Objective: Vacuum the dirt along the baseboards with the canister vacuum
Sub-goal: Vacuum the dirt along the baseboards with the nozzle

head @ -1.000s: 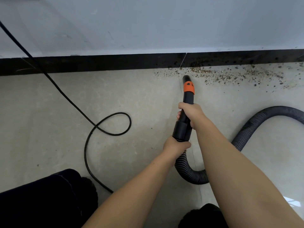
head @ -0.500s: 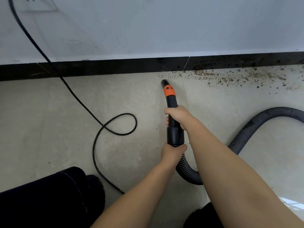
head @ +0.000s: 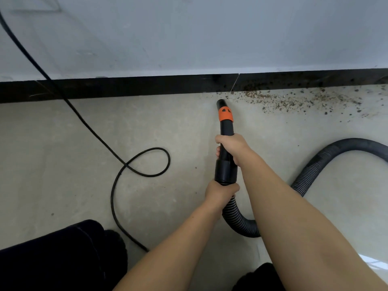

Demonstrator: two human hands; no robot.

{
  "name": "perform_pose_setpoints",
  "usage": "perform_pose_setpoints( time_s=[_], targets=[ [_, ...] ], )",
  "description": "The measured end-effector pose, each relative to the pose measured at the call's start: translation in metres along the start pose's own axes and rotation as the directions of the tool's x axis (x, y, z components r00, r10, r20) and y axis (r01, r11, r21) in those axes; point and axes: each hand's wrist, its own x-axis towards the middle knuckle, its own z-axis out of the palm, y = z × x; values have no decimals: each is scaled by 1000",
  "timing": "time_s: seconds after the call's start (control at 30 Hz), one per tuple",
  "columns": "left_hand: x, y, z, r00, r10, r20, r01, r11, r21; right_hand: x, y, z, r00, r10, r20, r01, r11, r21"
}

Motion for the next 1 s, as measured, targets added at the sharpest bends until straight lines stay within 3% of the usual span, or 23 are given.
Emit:
perform_pose_setpoints(
  time_s=[0.27,0.7,1.0],
  targets=[
    [9,14,26,997,-7,79,1,997,75,15,-3,-38,996,8,-84,-1,996,88],
    [8,12,18,1000,21,13,-21,999,28,14,-6,-23,999,11,-32,-9,998,62],
    [-7,3,3,999,-10,-45,6,998,-69,-2,-7,8,998,-17,52,22,995,-98]
  ],
)
